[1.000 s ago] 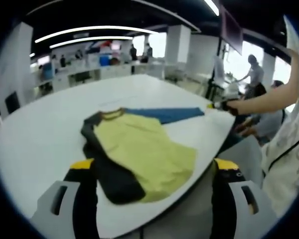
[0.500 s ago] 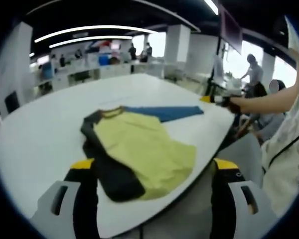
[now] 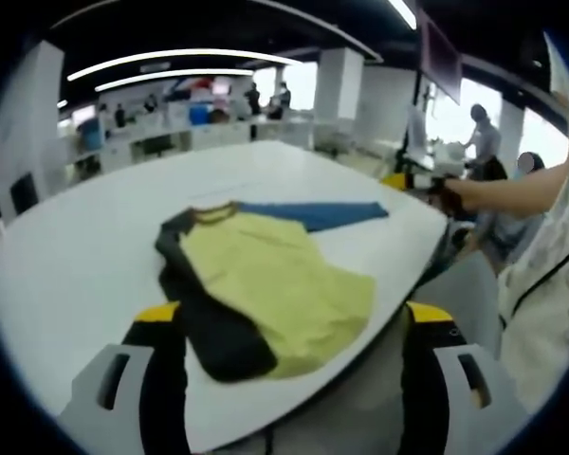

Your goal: Fold the garment on the visible template until the final outline fits inside the template.

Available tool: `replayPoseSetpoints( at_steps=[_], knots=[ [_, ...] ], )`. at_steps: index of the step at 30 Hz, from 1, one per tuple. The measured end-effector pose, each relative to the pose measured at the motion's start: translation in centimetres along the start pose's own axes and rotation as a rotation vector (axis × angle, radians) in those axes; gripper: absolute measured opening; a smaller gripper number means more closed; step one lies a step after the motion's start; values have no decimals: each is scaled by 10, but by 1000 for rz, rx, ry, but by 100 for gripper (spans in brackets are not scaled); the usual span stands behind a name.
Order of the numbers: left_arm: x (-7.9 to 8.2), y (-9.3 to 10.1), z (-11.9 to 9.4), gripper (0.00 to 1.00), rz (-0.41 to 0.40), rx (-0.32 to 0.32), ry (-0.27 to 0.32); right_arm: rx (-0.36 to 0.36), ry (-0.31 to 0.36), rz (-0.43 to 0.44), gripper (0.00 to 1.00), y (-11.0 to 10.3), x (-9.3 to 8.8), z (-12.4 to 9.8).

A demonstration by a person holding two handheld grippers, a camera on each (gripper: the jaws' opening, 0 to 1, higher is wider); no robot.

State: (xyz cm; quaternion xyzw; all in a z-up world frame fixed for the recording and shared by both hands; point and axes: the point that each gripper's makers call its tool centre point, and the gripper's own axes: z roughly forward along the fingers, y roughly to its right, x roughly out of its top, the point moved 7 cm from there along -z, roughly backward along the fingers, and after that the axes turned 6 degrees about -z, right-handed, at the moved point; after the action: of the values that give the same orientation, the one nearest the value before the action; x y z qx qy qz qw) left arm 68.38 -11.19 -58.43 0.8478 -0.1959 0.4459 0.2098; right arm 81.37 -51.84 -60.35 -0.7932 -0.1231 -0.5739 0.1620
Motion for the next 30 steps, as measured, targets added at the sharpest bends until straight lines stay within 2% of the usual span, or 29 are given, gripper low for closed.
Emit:
replayPoseSetpoints(
  at_steps=[6, 11, 18, 30],
  knots=[
    [0, 1, 1, 90, 1, -2, 2, 44, -18, -7, 86, -15, -3, -2],
    [-2, 1, 0, 89, 6, -4, -3, 92, -53, 8, 82, -27, -16, -1],
    [-3, 1, -2, 90, -3, -1, 1, 131, -85, 13, 81, -43, -29, -1],
    [-4, -1, -2, 90, -7, 1, 3, 179, -122, 11, 78, -63, -39, 1]
  ],
)
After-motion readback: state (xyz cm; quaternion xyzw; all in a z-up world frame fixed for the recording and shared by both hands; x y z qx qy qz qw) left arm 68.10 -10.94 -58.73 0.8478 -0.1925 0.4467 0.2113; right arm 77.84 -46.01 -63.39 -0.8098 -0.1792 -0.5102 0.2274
